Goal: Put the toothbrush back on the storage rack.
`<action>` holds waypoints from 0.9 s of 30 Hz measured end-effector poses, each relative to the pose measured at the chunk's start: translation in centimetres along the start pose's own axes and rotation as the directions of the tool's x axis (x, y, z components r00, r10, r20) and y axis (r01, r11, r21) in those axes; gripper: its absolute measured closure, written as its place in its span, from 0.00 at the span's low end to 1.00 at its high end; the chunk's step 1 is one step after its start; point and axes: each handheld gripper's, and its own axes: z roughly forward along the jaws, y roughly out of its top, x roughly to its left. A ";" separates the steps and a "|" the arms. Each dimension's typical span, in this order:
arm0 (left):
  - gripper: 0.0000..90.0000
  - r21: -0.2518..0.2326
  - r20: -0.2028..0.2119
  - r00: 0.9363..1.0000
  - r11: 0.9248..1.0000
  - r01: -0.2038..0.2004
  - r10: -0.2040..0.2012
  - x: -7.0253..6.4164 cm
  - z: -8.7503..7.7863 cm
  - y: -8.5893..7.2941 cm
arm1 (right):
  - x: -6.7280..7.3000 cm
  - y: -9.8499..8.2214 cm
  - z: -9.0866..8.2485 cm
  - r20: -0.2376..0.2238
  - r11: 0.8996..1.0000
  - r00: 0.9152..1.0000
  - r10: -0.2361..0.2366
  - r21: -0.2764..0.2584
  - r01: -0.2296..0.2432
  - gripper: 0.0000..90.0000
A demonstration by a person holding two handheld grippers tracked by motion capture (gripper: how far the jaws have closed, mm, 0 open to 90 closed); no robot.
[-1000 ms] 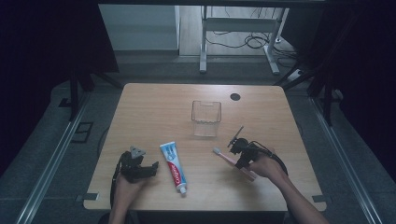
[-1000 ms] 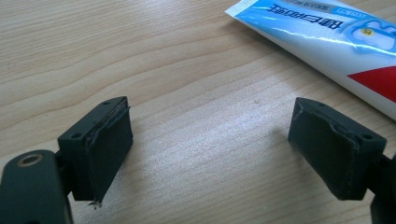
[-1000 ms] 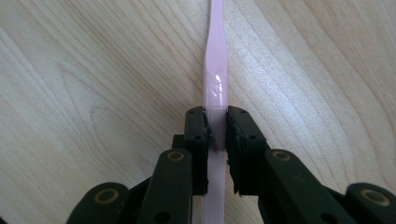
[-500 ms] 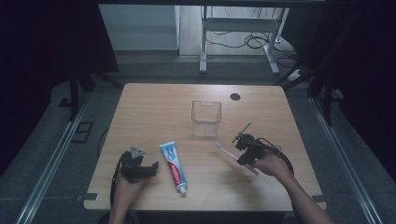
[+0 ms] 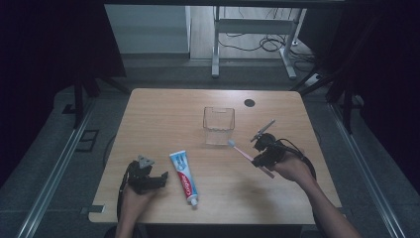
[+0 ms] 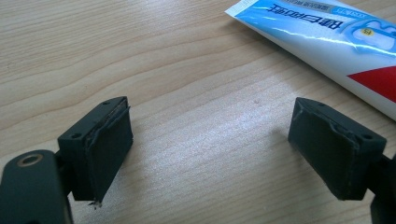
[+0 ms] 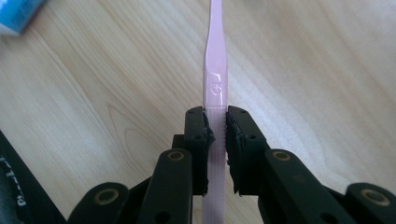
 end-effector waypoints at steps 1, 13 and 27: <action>0.15 0.000 0.000 1.000 1.000 0.000 0.000 0.0 0.0 0.0 | 0.0 0.1 -0.3 -0.001 1.000 1.000 0.003 -0.006 -0.003 0.87; 0.15 0.000 0.001 1.000 1.000 -0.008 0.008 0.1 0.0 0.0 | -0.3 1.6 -2.6 0.015 0.994 1.000 0.013 -0.104 -0.011 0.87; 0.15 0.000 0.001 1.000 1.000 -0.005 0.005 0.0 0.0 0.0 | -1.0 3.8 -3.1 0.038 0.983 0.999 0.032 -0.184 -0.025 0.87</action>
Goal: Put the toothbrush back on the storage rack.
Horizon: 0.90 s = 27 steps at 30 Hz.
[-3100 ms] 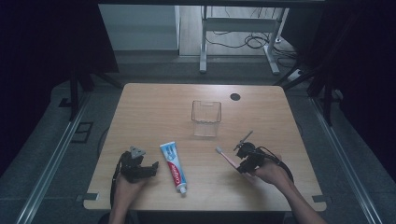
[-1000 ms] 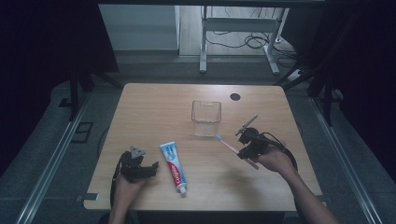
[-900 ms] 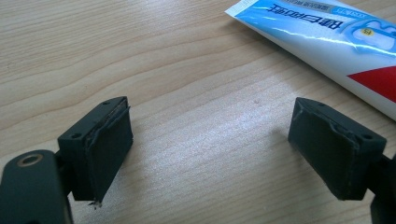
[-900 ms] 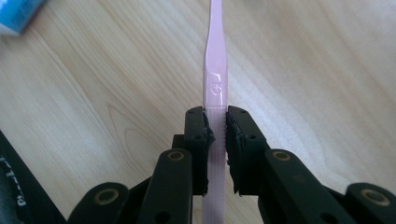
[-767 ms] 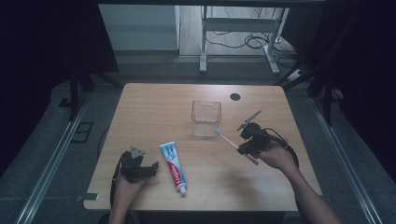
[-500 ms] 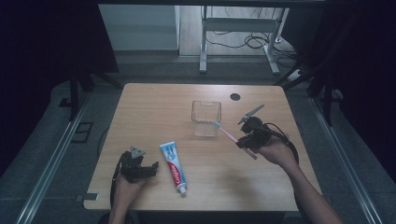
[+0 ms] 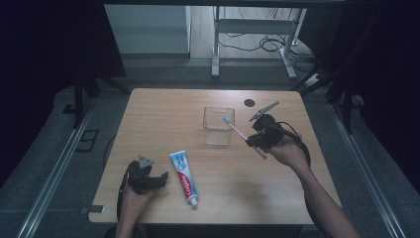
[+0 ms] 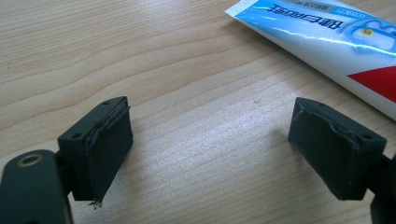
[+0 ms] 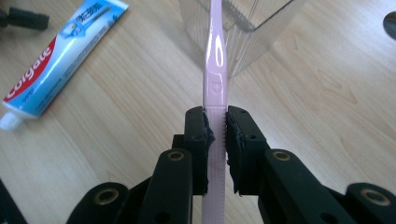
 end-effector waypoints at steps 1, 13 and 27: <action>0.15 0.000 0.000 1.000 1.000 -0.001 0.001 0.0 0.0 0.0 | 0.0 0.2 0.1 0.001 1.000 1.000 0.005 -0.005 -0.005 0.87; 0.15 0.000 0.000 1.000 1.000 -0.005 0.005 0.0 0.0 0.0 | -0.7 2.1 0.8 0.013 0.999 1.000 0.013 -0.043 -0.012 0.87; 0.15 0.000 0.000 1.000 1.000 0.001 -0.001 0.0 0.0 0.0 | -1.0 4.6 2.0 0.032 0.998 0.999 0.005 -0.060 -0.003 0.87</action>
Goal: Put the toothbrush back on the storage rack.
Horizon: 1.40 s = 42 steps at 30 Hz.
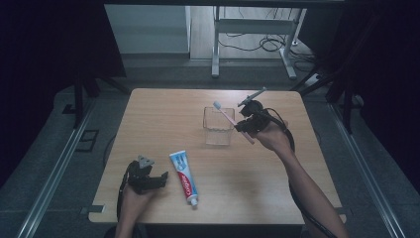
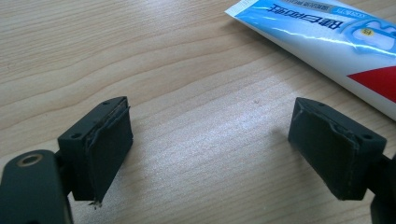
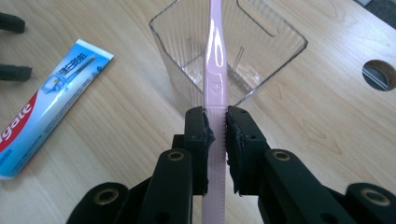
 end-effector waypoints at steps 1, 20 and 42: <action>0.15 0.000 0.000 1.000 1.000 -0.006 0.006 0.0 0.0 0.0 | -0.1 0.2 0.2 0.000 1.000 1.000 -0.007 -0.006 0.007 0.87; 0.15 0.000 0.000 1.000 1.000 0.001 -0.001 0.0 0.0 0.0 | -0.5 2.9 2.5 0.001 0.999 1.000 -0.003 -0.046 0.003 0.87; 0.15 0.005 0.001 1.000 1.000 -0.005 0.005 0.0 0.0 0.0 | -1.1 5.6 5.4 0.012 0.995 1.000 0.024 -0.099 -0.022 0.87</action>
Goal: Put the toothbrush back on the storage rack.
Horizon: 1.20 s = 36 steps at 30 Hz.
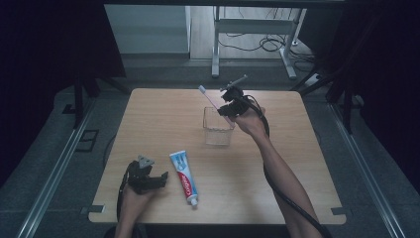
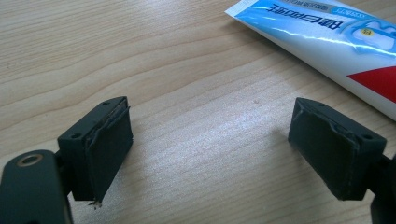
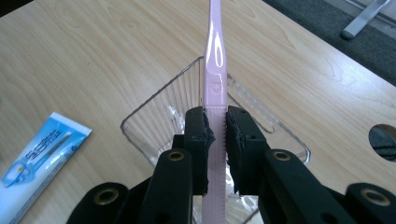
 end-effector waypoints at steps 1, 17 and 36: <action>0.15 0.000 0.000 1.000 1.000 -0.002 0.002 0.0 0.0 0.0 | 0.0 0.1 0.2 0.002 1.000 1.000 0.003 0.001 -0.003 0.87; 0.15 0.003 0.001 1.000 1.000 0.002 -0.002 0.0 0.0 0.0 | -0.1 0.0 3.4 0.014 1.000 1.000 -0.014 0.004 0.014 0.87; 0.15 0.002 0.000 1.000 1.000 -0.002 0.002 0.0 0.0 0.0 | -0.7 -1.9 5.1 0.017 0.997 1.000 -0.004 0.074 0.003 0.87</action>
